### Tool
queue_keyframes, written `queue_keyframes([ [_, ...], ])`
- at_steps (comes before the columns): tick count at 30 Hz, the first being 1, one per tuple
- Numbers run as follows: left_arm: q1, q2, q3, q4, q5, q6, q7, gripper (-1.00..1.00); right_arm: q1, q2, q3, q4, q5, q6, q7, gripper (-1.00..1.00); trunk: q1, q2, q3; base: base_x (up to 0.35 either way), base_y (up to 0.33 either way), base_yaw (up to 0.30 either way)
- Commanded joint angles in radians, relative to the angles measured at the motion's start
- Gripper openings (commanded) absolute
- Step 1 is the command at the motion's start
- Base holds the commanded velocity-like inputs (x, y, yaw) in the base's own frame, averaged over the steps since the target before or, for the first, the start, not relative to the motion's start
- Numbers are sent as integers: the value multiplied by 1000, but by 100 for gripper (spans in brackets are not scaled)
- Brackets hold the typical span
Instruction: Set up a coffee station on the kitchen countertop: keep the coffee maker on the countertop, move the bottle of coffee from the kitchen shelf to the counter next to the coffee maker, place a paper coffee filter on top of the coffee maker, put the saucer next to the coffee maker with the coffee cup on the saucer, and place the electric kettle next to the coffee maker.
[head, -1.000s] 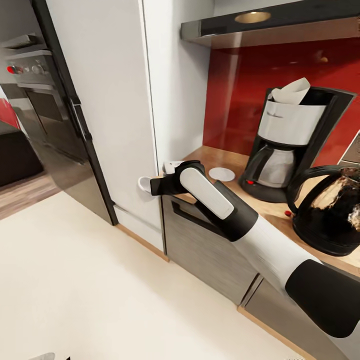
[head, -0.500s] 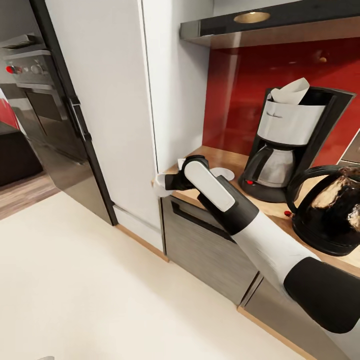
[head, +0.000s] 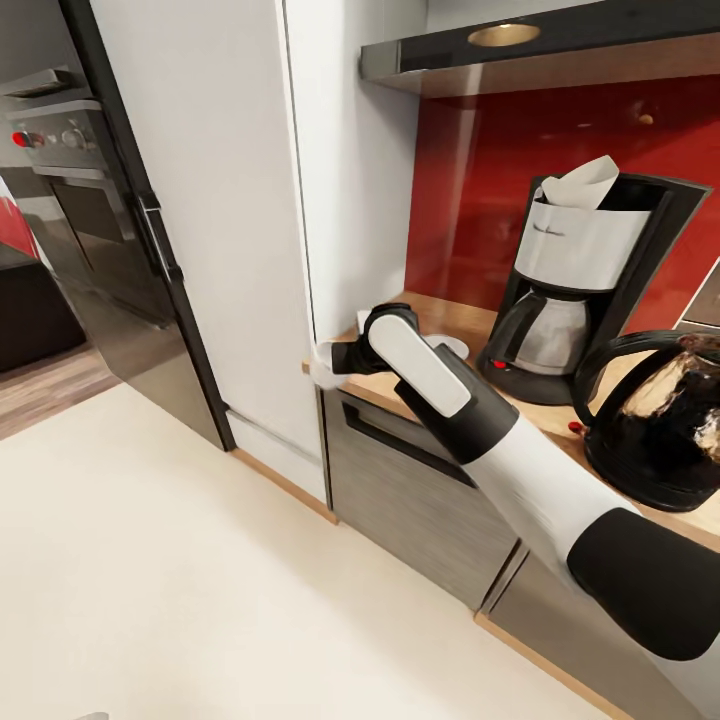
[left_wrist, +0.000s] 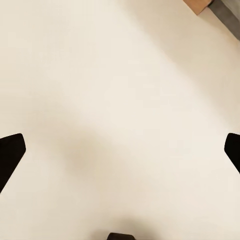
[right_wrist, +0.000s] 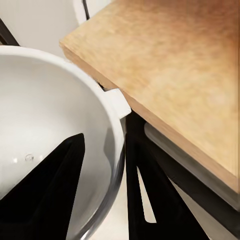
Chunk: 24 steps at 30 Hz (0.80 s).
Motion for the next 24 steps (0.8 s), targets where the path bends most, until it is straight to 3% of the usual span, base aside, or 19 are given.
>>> queue_keyframes([
  [1, -1, 0, 2, 1, 5, 1, -5, 100, -6, 0, 1, 0, -8, 5, -10, -100, 0, 0, -1, 0, 0, 0],
  [4, -1, 0, 2, 1, 5, 1, -5, 100, -40, 0, 0, 16, -8, 7, -11, -100, 0, 0, -1, 0, 0, 0],
  [5, -1, 0, 2, 1, 5, 1, -5, 100, -101, 2, -5, 88, -9, 7, -13, -100, 0, 0, -1, 0, 0, 0],
  [11, -1, 0, 2, 1, 5, 1, -4, 100, -202, 5, -10, 251, -11, 6, -16, -100, 0, 0, -1, 0, 0, 0],
  [12, -1, 0, 2, 1, 5, 1, -4, 100, -247, 6, -10, 337, -12, 5, -45, -100, 0, 0, -1, 0, 0, 0],
  [17, -1, 0, 2, 2, 5, 1, -4, 100, -286, 13, -11, 440, -14, 2, -85, -100, 0, 0, -1, 0, 0, 0],
  [24, -1, 0, 2, 2, 5, 1, -3, 100, -291, 15, -11, 510, -14, 1, -91, -100, 0, 0, -1, 0, 0, 0],
])
